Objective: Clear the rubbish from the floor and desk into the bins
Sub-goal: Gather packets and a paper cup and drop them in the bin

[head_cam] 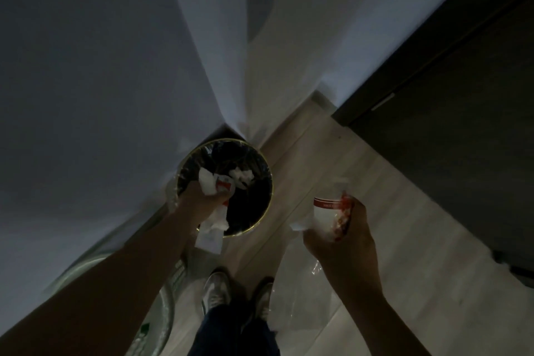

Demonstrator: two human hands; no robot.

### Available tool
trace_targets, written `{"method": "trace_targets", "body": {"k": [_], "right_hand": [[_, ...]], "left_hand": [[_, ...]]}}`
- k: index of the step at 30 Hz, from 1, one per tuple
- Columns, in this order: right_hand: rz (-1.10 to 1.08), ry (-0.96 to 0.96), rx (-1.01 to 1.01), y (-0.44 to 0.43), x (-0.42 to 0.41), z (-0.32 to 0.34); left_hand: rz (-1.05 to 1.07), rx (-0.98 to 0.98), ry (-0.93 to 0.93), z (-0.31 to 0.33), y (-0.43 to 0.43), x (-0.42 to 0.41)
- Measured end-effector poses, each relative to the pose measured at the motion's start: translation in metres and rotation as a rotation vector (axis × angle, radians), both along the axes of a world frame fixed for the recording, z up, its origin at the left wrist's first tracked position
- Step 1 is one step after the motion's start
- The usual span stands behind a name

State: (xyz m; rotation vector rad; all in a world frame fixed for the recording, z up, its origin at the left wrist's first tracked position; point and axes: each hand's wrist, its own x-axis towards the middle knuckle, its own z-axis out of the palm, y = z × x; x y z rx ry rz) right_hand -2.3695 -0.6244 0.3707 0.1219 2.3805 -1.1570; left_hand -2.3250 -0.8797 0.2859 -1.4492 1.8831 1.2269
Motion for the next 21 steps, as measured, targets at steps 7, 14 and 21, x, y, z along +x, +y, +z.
{"method": "trace_targets", "body": {"k": [7, 14, 21], "right_hand": [[0.034, -0.028, 0.000, -0.024, -0.002, -0.035], [0.018, 0.072, 0.056, -0.074, -0.010, -0.059], [0.012, 0.212, 0.068, -0.150, -0.018, -0.103]], "left_hand": [[-0.321, -0.107, 0.011, -0.015, -0.008, 0.000], [-0.449, -0.084, -0.026, -0.019, -0.027, 0.039], [-0.541, -0.100, -0.042, -0.027, -0.047, 0.079]]}}
